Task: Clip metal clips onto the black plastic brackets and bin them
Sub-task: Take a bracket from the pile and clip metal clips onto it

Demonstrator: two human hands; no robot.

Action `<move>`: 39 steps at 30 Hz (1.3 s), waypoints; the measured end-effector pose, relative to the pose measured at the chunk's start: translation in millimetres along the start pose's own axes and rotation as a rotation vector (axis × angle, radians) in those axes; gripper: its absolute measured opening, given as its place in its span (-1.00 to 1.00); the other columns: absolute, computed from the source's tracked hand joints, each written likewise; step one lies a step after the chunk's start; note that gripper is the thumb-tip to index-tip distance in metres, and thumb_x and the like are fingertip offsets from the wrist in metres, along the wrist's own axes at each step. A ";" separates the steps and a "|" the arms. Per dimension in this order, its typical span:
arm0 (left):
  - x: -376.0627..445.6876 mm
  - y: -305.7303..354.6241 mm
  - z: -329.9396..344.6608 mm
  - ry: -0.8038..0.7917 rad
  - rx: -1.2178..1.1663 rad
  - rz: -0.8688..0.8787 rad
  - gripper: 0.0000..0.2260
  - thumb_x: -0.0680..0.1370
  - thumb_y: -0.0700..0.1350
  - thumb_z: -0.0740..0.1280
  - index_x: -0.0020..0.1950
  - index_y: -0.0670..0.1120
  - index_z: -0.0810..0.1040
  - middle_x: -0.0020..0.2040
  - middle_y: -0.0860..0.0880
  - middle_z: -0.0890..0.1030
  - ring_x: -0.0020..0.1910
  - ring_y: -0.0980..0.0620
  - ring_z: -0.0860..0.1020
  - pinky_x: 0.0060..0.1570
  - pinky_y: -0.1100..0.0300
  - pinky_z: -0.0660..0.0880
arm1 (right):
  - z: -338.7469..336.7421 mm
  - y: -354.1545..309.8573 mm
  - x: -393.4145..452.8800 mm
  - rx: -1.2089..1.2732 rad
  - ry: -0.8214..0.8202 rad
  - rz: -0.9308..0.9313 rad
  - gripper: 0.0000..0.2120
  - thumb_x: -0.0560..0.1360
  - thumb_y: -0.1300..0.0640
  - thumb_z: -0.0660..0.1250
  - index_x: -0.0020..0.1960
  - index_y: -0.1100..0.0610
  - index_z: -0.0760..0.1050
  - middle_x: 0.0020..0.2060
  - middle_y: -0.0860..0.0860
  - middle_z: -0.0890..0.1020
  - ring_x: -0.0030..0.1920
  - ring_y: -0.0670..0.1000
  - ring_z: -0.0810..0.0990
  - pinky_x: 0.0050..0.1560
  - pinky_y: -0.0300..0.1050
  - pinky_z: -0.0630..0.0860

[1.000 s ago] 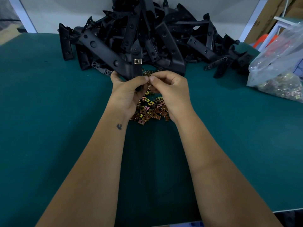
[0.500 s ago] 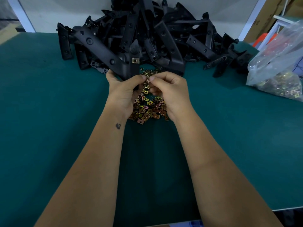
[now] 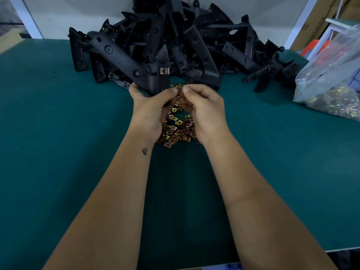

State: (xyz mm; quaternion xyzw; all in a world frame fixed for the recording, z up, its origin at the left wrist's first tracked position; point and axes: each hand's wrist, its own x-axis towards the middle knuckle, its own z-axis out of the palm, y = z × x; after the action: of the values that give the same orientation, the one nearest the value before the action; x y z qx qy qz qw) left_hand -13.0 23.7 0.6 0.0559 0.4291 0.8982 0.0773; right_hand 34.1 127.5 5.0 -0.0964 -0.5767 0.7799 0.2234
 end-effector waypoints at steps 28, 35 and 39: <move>-1.2 10.2 -7.4 -0.086 0.079 -0.176 -0.53 0.48 -0.50 0.31 0.16 -0.04 0.26 -0.08 -0.08 0.54 -0.29 0.07 0.58 -0.41 0.33 0.45 | -17.5 -8.1 6.3 0.235 -0.242 0.079 -0.92 0.59 0.28 0.26 0.00 0.18 0.53 -0.19 0.01 0.59 -0.19 -0.05 0.56 -0.06 -0.15 0.55; 1.0 6.5 -6.3 -0.027 0.128 -0.077 -0.50 0.43 -0.38 0.48 0.13 0.02 0.30 0.01 -0.09 0.59 -0.21 0.10 0.62 -0.25 0.30 0.54 | -25.0 -7.5 8.7 0.241 -0.153 0.079 -0.84 0.61 0.29 0.25 0.09 0.17 0.58 -0.24 0.04 0.66 -0.23 -0.04 0.61 -0.12 -0.18 0.58; 4.0 4.4 -7.5 0.018 0.072 -0.059 -0.49 0.45 -0.34 0.48 0.20 -0.02 0.28 0.03 -0.09 0.59 -0.23 0.12 0.62 -0.21 0.29 0.55 | -23.8 -6.1 8.9 0.232 -0.131 0.073 -0.82 0.59 0.34 0.24 0.06 0.21 0.60 -0.25 0.05 0.66 -0.22 -0.03 0.63 -0.09 -0.19 0.59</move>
State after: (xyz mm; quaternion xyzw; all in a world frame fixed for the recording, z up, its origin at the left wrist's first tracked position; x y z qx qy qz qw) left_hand -18.6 16.0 -0.5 0.0381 0.4634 0.8799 0.0978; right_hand 37.3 153.5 4.3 -0.0399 -0.4921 0.8536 0.1664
